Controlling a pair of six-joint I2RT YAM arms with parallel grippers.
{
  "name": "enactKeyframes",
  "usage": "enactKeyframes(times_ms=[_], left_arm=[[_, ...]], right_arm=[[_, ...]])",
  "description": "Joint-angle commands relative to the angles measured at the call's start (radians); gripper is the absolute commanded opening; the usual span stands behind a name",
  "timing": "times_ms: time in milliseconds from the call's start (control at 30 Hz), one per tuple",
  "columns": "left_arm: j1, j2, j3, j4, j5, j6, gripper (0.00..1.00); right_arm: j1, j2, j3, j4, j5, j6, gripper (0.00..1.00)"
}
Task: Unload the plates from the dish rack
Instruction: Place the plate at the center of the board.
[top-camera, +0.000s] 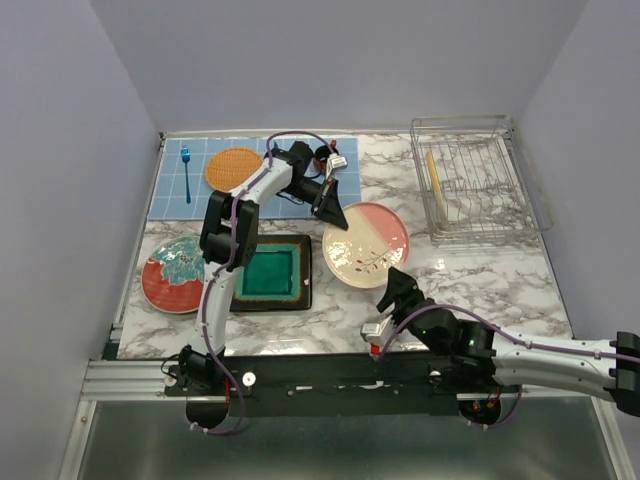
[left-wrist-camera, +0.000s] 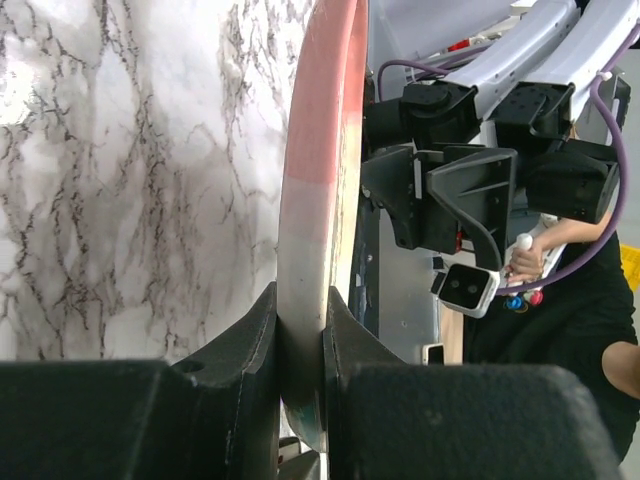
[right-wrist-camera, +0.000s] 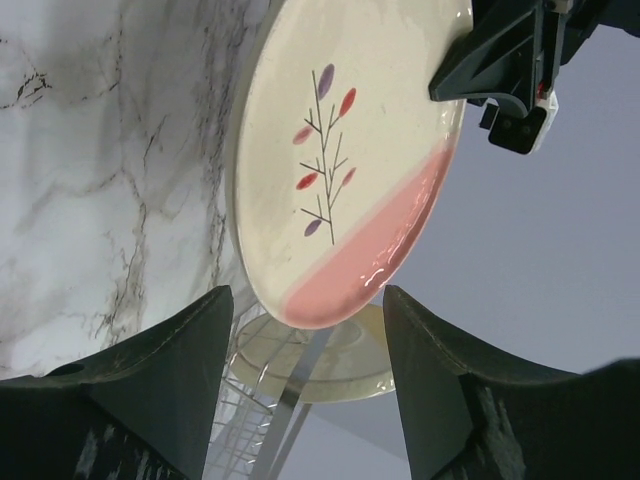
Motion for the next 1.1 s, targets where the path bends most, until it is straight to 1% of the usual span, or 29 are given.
enactKeyframes(times_ms=[0, 200, 433, 633, 667, 833, 1067], left_arm=[[0.005, 0.023, 0.062, -0.048, 0.267, 0.002, 0.00], [0.005, 0.039, 0.062, -0.031, 0.240, -0.013, 0.00], [0.005, 0.088, 0.084, -0.072, 0.181, 0.040, 0.00], [0.003, 0.116, 0.091, -0.085, 0.131, 0.062, 0.00], [0.003, 0.120, 0.090, -0.082, 0.131, 0.060, 0.00], [-0.001, 0.140, 0.105, -0.091, 0.102, 0.072, 0.00], [-0.015, 0.178, 0.124, -0.049, 0.075, 0.028, 0.00]], right_arm=[[-0.001, -0.030, 0.017, -0.081, 0.019, 0.040, 0.70], [-0.002, -0.094, 0.024, -0.098, 0.013, 0.048, 0.71], [-0.001, -0.162, 0.047, -0.127, 0.045, 0.043, 0.71], [-0.001, -0.171, 0.079, -0.115, 0.065, 0.035, 0.71], [-0.001, -0.168, 0.082, -0.084, 0.067, 0.035, 0.71], [-0.001, -0.173, 0.076, -0.058, 0.070, 0.015, 0.71], [-0.002, -0.174, 0.073, -0.032, 0.070, -0.015, 0.71]])
